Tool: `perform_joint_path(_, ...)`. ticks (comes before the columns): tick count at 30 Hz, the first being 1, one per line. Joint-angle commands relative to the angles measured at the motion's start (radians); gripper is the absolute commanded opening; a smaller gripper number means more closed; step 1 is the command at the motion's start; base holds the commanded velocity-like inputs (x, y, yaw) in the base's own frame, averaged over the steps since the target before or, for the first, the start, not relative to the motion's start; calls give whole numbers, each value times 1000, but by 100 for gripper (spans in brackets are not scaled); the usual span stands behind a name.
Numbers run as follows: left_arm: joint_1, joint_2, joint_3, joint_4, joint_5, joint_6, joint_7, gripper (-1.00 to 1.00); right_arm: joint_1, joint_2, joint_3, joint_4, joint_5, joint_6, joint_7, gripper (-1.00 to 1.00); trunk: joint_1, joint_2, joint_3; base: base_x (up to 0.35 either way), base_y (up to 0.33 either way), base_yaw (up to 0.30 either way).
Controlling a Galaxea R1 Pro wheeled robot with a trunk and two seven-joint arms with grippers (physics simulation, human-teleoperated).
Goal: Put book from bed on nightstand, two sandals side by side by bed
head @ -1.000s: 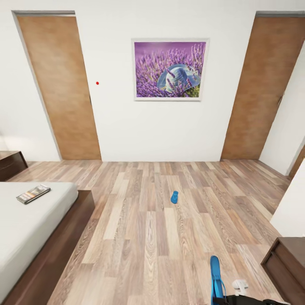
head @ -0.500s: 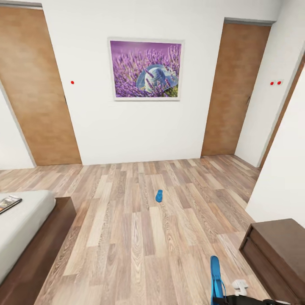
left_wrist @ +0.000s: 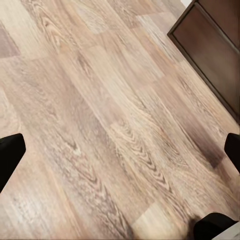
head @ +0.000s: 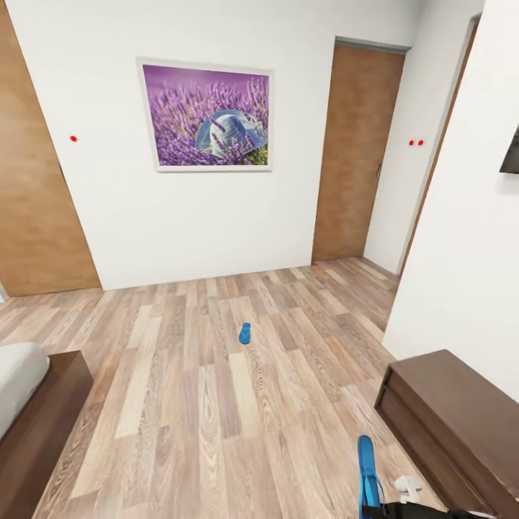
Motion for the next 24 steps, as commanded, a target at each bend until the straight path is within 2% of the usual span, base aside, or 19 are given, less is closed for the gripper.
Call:
perform_joint_path(1,0,-1,4,-1,2,1,-7,100,-2,1,7,3,-8,-4,4,-100,0,0,-1,0,0,-284)
perform_joint_path(6,0,-1,4,-1,2,0,-7,100,-2,1,7,3,-8,-4,4,-100,0,0,-1,0,0,-234)
perform_joint_path(15,0,0,4,-1,2,0,-7,100,-2,4,8,3,-8,-4,2,-100,0,0,-1,3,0,-27)
perform_joint_path(24,0,0,4,-1,3,1,-7,100,-2,4,8,3,-8,-4,2,-100,0,0,-1,250,0,-1)
